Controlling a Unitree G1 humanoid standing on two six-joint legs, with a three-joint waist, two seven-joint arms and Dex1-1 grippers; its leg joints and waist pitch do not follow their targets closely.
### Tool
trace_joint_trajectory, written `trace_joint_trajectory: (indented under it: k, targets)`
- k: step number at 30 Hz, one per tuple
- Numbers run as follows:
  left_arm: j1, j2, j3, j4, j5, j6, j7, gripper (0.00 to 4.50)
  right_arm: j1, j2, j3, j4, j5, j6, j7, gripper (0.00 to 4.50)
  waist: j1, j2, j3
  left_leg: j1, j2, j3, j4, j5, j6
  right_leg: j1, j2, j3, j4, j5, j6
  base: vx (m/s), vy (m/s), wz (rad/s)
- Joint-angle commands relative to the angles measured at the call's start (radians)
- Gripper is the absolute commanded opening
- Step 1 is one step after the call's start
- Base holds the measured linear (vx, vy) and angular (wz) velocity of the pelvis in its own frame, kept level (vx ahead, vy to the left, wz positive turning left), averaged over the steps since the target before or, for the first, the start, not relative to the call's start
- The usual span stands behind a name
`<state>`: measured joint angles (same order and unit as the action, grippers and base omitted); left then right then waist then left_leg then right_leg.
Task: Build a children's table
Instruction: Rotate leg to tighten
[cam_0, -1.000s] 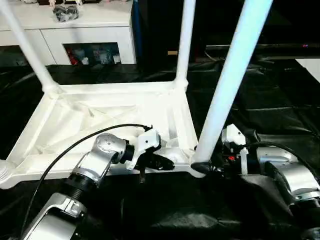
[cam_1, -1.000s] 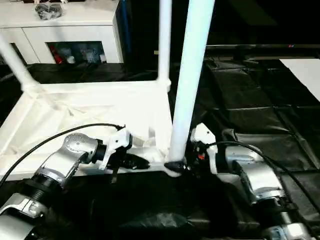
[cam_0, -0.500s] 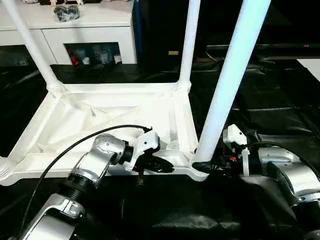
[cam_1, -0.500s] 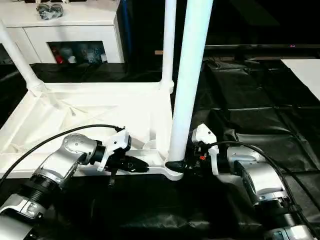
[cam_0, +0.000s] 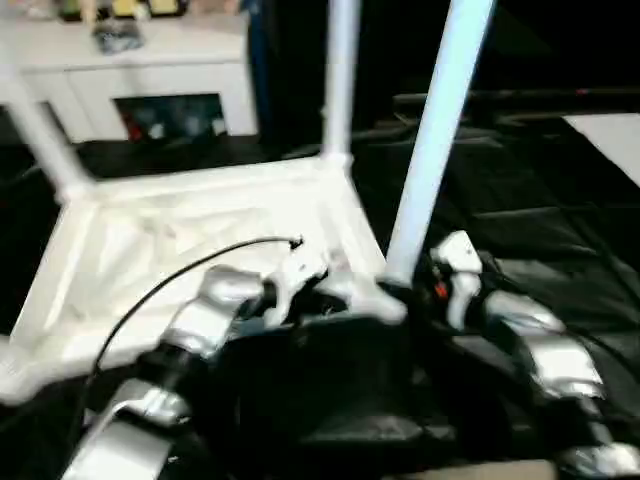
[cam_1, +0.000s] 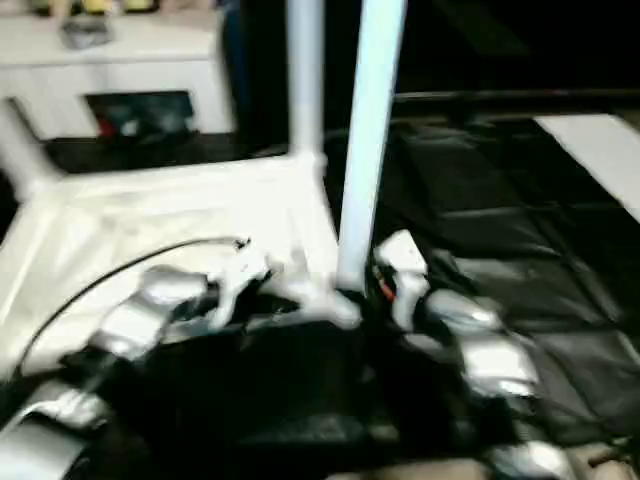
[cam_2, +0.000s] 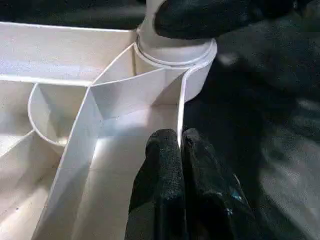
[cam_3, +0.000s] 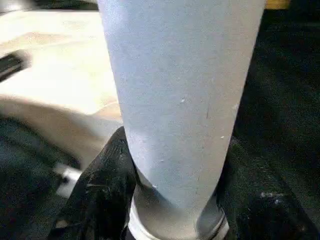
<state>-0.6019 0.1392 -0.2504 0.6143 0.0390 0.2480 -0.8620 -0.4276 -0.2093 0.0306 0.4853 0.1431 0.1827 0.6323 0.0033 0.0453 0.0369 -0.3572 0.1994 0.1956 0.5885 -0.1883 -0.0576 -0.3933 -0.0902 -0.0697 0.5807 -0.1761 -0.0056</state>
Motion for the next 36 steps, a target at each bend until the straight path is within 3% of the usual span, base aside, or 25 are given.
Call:
trace_joint_trajectory:
  k: [1,2,6,8,18,19,21,22,23,24,26,27,29,31,32,33,34,35,36]
  targets:
    - [-0.05,-0.061,0.014,0.015,-0.004,0.02,0.128,0.0,0.008,0.097,0.093,0.079,-0.023,0.021,-0.027,1.96,-0.005,-0.007,-0.041,0.012,0.018,-0.029,-0.077,-0.393,0.003,0.027,-0.05,0.019,-0.104,-0.551,-0.114,0.0,0.0,0.0]
    - [-0.056,-0.075,0.019,0.022,-0.002,0.024,0.153,0.0,-0.008,0.115,0.095,0.106,-0.039,0.017,-0.07,1.96,-0.01,-0.01,-0.041,0.007,0.015,-0.031,-0.079,-0.398,0.008,0.03,-0.047,0.016,-0.107,-0.556,-0.105,0.0,0.0,0.0]
    - [-0.07,-0.097,0.026,0.039,0.007,0.02,0.183,0.0,-0.049,0.153,0.105,0.18,-0.086,0.0,-0.136,1.96,-0.021,-0.01,-0.04,0.012,0.011,-0.037,-0.079,-0.432,0.01,0.022,-0.047,0.016,-0.111,-0.578,-0.1,0.0,0.0,0.0]
    - [-0.063,-0.087,0.012,0.034,0.016,-0.001,0.152,0.0,-0.046,0.165,0.084,0.185,-0.066,-0.007,-0.105,2.5,-0.028,-0.007,-0.038,0.012,0.012,-0.042,-0.081,-0.462,0.022,0.022,-0.049,0.014,-0.117,-0.586,-0.096,0.0,0.0,0.0]
    - [-0.051,-0.059,-0.008,0.03,0.023,-0.049,0.12,0.0,-0.026,0.089,0.071,0.114,-0.077,-0.038,-0.08,3.3,-0.024,-0.002,-0.045,0.008,0.018,-0.041,-0.089,-0.448,0.027,0.027,-0.05,0.025,-0.105,-0.451,-0.15,0.0,0.0,0.0]
    - [-0.046,-0.049,-0.007,0.027,0.026,-0.063,0.112,0.0,0.012,0.023,0.042,0.025,-0.05,-0.022,-0.03,3.3,-0.018,-0.008,-0.043,0.004,0.019,-0.04,-0.09,-0.425,0.036,0.036,-0.048,0.026,-0.103,-0.42,-0.155,0.0,0.0,0.0]
    - [-0.042,-0.042,-0.005,0.025,0.026,-0.068,0.107,0.0,0.046,-0.03,0.019,-0.051,-0.015,-0.002,0.024,3.3,-0.004,-0.005,-0.049,0.014,0.023,-0.031,-0.084,-0.384,0.053,0.029,-0.046,0.035,-0.097,-0.34,-0.181,0.0,0.0,0.0]
    - [-0.041,-0.04,-0.003,0.025,0.026,-0.069,0.105,0.0,0.057,-0.045,0.01,-0.076,0.0,0.005,0.045,3.3,-0.001,-0.006,-0.051,0.01,0.024,-0.029,-0.084,-0.364,0.061,0.033,-0.047,0.037,-0.095,-0.307,-0.193,0.054,-0.009,0.13]
    - [-0.036,-0.037,-0.001,0.023,0.026,-0.074,0.103,0.0,0.082,-0.081,-0.008,-0.131,0.028,0.021,0.087,3.3,0.002,-0.009,-0.055,-0.005,0.024,-0.029,-0.081,-0.302,0.08,0.043,-0.05,0.036,-0.083,-0.249,-0.216,0.0,0.0,0.0]
    - [-0.032,-0.034,-0.001,0.021,0.027,-0.081,0.1,0.0,0.1,-0.108,-0.022,-0.169,0.048,0.032,0.116,3.3,0.004,-0.011,-0.054,-0.011,0.023,-0.028,-0.079,-0.272,0.094,0.048,-0.051,0.035,-0.082,-0.243,-0.211,0.0,0.0,0.0]
    - [-0.019,-0.028,-0.002,0.015,0.026,-0.1,0.094,0.0,0.14,-0.166,-0.046,-0.252,0.088,0.06,0.176,3.3,0.009,-0.012,-0.057,-0.007,0.024,-0.026,-0.074,-0.251,0.11,0.047,-0.05,0.036,-0.082,-0.224,-0.213,0.0,0.0,0.0]
    - [-0.013,-0.026,-0.002,0.011,0.023,-0.109,0.09,0.0,0.156,-0.188,-0.052,-0.284,0.101,0.075,0.198,3.3,0.012,-0.015,-0.061,-0.014,0.023,-0.027,-0.069,-0.193,0.131,0.052,-0.052,0.035,-0.073,-0.176,-0.221,0.0,0.0,0.0]
    - [-0.005,-0.023,-0.001,0.004,0.017,-0.122,0.085,0.0,0.175,-0.216,-0.05,-0.323,0.116,0.093,0.228,3.3,0.011,-0.017,-0.062,-0.021,0.021,-0.027,-0.065,-0.155,0.148,0.053,-0.051,0.033,-0.069,-0.143,-0.233,0.0,0.0,0.0]
    - [0.003,-0.022,0.0,-0.004,0.011,-0.138,0.082,0.0,0.189,-0.239,-0.046,-0.353,0.129,0.113,0.256,3.3,0.013,-0.017,-0.06,-0.018,0.023,-0.024,-0.063,-0.16,0.156,0.048,-0.05,0.034,-0.069,-0.147,-0.239,0.0,0.0,0.0]
    - [0.02,-0.022,0.008,-0.025,-0.001,-0.158,0.081,0.0,0.205,-0.26,-0.034,-0.388,0.147,0.138,0.286,3.3,0.012,-0.023,-0.058,-0.018,0.022,-0.023,-0.063,-0.168,0.158,0.048,-0.049,0.033,-0.071,-0.162,-0.238,0.0,0.0,0.0]
    - [0.038,-0.03,0.028,-0.057,-0.031,-0.158,0.076,0.0,0.215,-0.27,-0.023,-0.414,0.161,0.163,0.306,3.3,0.013,-0.021,-0.055,-0.02,0.023,-0.023,-0.065,-0.188,0.149,0.047,-0.051,0.033,-0.074,-0.229,-0.227,0.0,0.0,0.0]
    - [0.05,-0.035,0.043,-0.078,-0.051,-0.154,0.073,0.27,0.219,-0.272,-0.017,-0.427,0.168,0.179,0.315,3.4,0.014,-0.021,-0.055,-0.019,0.023,-0.023,-0.065,-0.194,0.145,0.047,-0.051,0.032,-0.075,-0.248,-0.224,0.0,0.0,0.0]
    - [0.078,-0.034,0.055,-0.141,-0.077,-0.116,0.065,0.55,0.21,-0.254,-0.001,-0.411,0.152,0.173,0.302,3.45,0.012,-0.035,-0.055,-0.02,0.025,-0.022,-0.066,-0.199,0.137,0.044,-0.052,0.033,-0.078,-0.275,-0.216,0.0,0.0,0.0]
    - [0.106,-0.028,0.061,-0.203,-0.096,-0.076,0.057,0.55,0.196,-0.232,0.011,-0.385,0.131,0.16,0.28,3.45,0.014,-0.029,-0.055,-0.021,0.027,-0.025,-0.067,-0.197,0.129,0.045,-0.054,0.033,-0.072,-0.283,-0.219,0.0,0.0,0.0]
